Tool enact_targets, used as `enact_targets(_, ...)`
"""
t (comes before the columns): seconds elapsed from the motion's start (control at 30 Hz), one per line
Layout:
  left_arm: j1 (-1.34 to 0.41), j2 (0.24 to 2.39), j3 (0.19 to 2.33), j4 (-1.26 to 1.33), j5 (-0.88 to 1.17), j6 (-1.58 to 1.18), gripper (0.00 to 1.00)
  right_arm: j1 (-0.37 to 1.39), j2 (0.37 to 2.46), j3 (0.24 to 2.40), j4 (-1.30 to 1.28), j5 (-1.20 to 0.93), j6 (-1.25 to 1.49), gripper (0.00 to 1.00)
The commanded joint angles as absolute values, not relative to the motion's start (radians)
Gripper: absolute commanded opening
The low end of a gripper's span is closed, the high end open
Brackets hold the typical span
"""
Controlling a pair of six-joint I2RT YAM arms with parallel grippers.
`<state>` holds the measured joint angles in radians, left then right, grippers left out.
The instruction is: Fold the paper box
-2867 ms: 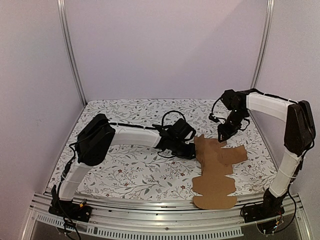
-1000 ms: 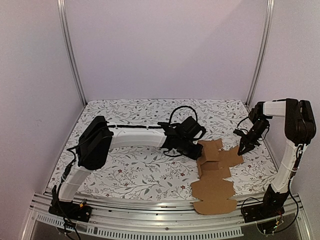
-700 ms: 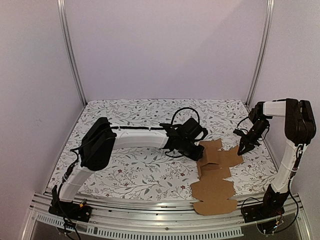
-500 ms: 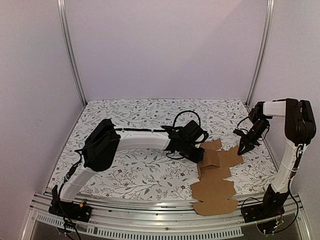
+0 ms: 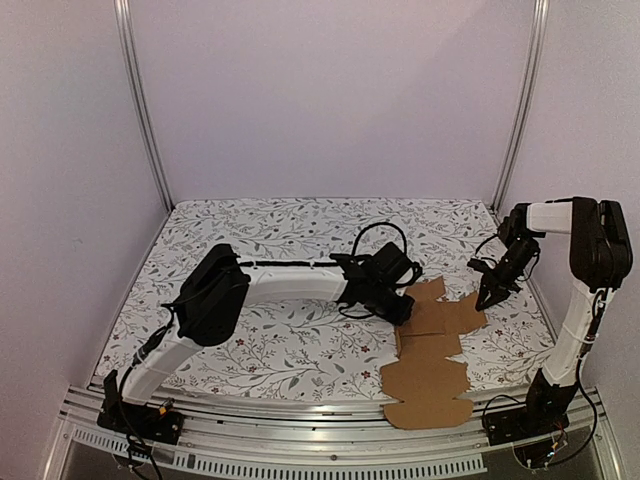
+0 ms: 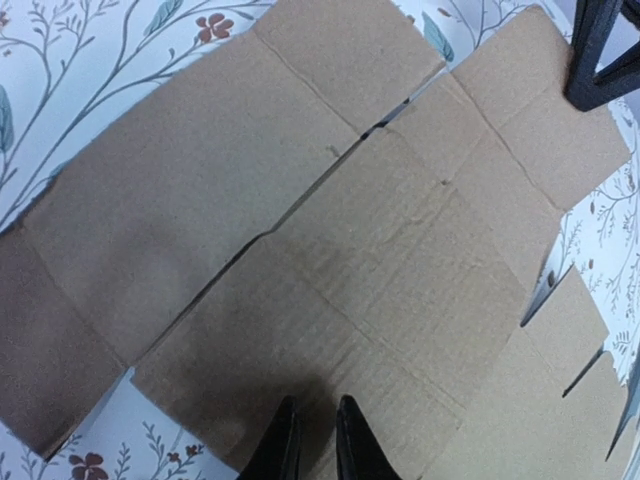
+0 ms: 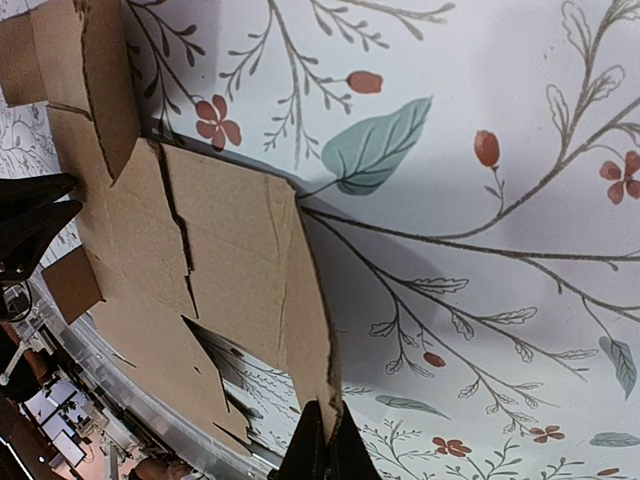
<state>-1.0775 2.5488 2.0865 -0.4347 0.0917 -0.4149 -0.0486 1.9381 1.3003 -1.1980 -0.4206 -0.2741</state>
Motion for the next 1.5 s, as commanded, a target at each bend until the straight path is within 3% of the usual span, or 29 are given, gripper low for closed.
enact_targets(0.0, -1.098, 2.671, 2.088, -0.536, 0.046, -0.391, 0.13, -0.043, 1.92, 1.286, -1.173, -0.437, -0.279, 0.01)
enact_targets(0.4, -1.104, 2.624, 1.935, -0.487, 0.039, -0.376, 0.11, -0.043, 1.893, 1.283, -1.178, -0.426, -0.276, 0.03)
enact_targets(0.5, -1.105, 2.587, 1.902, -0.453, 0.052, -0.348, 0.1, -0.043, 1.887, 1.303, -1.191, -0.416, -0.281, 0.09)
enact_targets(0.67, -1.103, 2.557, 1.889, -0.445, 0.064, -0.306, 0.1, -0.042, 1.837, 1.459, -1.284, -0.379, -0.381, 0.32)
enact_targets(0.87, -1.095, 2.475, 1.81, -0.35, 0.09, -0.22, 0.1, -0.027, 1.883, 1.676, -1.346, -0.453, -0.459, 0.42)
enact_targets(1.0, -1.087, 2.372, 1.776, -0.227, 0.114, -0.179, 0.22, 0.043, 2.01, 1.784, -1.341, -0.439, -0.449, 0.43)
enact_targets(1.2, -1.086, 2.15, 1.671, -0.146, -0.067, -0.23, 0.41, 0.13, 2.184, 1.9, -1.366, -0.463, -0.431, 0.46)
enact_targets(1.33, -1.06, 2.044, 1.559, -0.224, -0.216, -0.389, 0.5, 0.182, 2.214, 1.904, -1.35, -0.459, -0.426, 0.48)
enact_targets(1.47, -0.993, 1.998, 1.444, -0.274, -0.195, -0.625, 0.52, 0.216, 2.247, 1.907, -1.325, -0.449, -0.398, 0.5)
